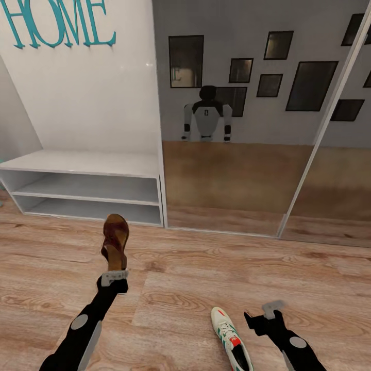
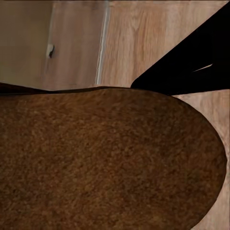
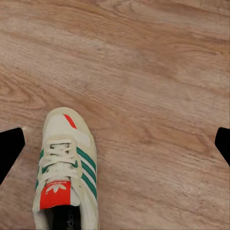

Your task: Pick up the two gym shoes and the two sandals from the corridor floor and place them onto the hallstand (shoe rack) in the corridor, making sure they are on the rack and not on the floor. Arrange them so the two gym shoes are next to each other and the two sandals are next to each other.

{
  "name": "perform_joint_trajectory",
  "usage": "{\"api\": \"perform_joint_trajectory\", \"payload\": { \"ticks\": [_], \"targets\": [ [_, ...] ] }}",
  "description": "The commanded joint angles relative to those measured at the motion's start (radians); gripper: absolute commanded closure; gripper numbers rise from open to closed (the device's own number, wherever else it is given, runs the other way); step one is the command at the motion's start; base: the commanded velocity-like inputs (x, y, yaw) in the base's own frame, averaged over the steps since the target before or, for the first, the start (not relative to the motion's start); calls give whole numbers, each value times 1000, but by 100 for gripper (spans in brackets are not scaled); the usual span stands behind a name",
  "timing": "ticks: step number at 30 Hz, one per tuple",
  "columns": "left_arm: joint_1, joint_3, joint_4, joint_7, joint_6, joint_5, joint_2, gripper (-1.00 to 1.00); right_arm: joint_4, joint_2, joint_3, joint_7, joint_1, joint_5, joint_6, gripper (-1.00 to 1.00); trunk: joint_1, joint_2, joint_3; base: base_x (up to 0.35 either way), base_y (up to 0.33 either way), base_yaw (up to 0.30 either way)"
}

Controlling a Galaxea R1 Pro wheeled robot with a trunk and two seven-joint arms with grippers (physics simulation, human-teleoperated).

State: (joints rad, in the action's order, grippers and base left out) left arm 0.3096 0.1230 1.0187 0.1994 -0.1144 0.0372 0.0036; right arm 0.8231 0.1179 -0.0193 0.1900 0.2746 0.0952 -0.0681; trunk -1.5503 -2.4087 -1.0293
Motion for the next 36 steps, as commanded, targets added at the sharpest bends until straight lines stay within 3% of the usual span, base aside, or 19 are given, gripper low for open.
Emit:
{"api": "perform_joint_trajectory", "payload": {
  "ticks": [1,4,7,8,13,15,19,29,31,36],
  "targets": [
    [0,-4,9,11,-1,0,-2,100,5,-2,12,5,0,10,-9,-100,0,0,-1,0,0,0],
    [-1,-40,28,21,0,-1,-4,100,12,-7,60,4,1,11,-17,-100,0,0,-1,0,0,0],
    [0,-76,45,23,5,-3,-6,100,17,-9,83,2,1,11,-21,-100,0,0,-1,0,0,0],
    [0,-109,64,23,10,-5,-6,100,20,-10,92,1,1,10,-23,-100,0,0,-1,0,0,0],
    [-2,-197,135,17,21,-9,-5,100,22,-13,104,1,2,9,-25,-100,0,0,-1,0,0,0],
    [-2,-214,158,16,31,-9,-5,100,23,-13,105,0,2,9,-25,-100,0,0,-1,0,0,0],
    [-1,-232,200,15,80,-7,-4,100,25,-13,104,-1,2,9,-26,-100,0,0,-1,0,0,0],
    [0,-242,218,14,162,-8,-6,100,25,-12,94,-8,11,9,-41,-100,-38,-70,-40,0,0,0],
    [0,-243,218,13,163,-9,-7,100,18,-13,94,-49,87,8,-126,-100,-46,-84,-49,0,0,0],
    [0,-243,218,13,163,-9,-6,100,-1,-14,96,-118,151,9,-171,-100,-46,-84,-54,0,0,0]
  ]
}}
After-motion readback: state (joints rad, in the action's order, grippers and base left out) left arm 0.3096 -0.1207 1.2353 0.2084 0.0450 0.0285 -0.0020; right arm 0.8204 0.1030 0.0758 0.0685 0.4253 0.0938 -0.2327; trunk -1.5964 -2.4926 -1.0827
